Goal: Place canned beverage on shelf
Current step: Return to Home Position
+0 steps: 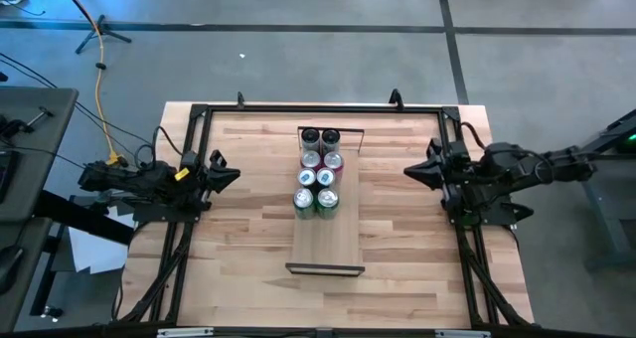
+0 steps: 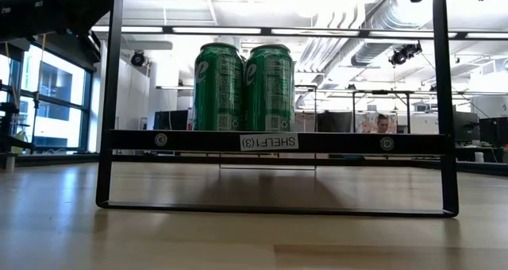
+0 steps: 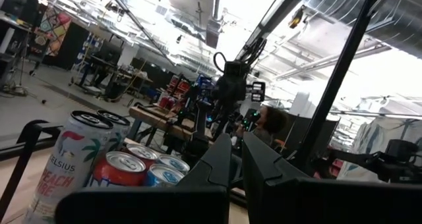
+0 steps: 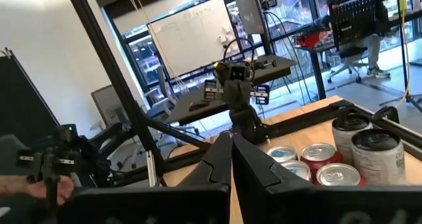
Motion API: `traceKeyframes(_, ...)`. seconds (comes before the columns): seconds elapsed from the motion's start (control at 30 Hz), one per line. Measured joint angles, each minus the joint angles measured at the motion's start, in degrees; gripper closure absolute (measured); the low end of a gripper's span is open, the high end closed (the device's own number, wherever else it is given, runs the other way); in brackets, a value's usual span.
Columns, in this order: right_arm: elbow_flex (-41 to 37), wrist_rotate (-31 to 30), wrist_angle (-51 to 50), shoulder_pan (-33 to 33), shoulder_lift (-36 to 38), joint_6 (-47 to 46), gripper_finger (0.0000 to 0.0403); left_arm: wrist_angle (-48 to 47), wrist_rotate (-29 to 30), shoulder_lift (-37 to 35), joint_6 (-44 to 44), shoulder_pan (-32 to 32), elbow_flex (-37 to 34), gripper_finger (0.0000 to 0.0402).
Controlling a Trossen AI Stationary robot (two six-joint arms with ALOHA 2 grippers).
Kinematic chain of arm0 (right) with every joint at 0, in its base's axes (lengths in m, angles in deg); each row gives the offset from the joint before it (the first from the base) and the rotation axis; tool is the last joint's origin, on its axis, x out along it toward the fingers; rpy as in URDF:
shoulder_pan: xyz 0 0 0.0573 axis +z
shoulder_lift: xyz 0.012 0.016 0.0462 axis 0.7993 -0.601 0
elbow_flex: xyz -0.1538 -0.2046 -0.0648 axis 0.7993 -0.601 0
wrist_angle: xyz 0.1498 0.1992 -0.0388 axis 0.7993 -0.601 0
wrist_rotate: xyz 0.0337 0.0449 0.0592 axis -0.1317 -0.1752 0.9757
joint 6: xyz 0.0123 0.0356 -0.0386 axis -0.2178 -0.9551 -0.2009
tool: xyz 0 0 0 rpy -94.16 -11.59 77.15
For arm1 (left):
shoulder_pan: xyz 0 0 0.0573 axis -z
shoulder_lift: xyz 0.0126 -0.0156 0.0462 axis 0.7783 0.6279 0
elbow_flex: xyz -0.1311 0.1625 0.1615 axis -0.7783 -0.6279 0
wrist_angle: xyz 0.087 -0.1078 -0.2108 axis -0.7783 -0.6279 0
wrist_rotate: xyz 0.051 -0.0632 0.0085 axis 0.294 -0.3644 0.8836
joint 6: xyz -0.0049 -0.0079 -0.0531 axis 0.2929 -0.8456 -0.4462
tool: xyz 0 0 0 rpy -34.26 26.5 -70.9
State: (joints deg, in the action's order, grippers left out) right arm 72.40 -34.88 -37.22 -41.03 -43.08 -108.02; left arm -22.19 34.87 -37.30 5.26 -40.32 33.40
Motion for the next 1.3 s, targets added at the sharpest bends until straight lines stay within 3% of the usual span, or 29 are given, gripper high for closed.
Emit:
traceKeyframes(0.73,-26.72,0.83,13.59,-5.81,28.94,3.87,0.0403,-0.01,0.0,0.02,0.01,0.0,0.0,0.0401)
traceKeyframes(1.03,-34.93,3.91,19.0,-8.94,28.7,2.16,0.0403,-0.56,-0.04,0.04,0.02,0.0,0.0,0.0401)
traceKeyframes(1.3,-35.01,1.28,7.37,-10.58,28.52,7.34,0.0403,-1.59,-0.07,0.04,0.02,0.0,0.0,0.0401)
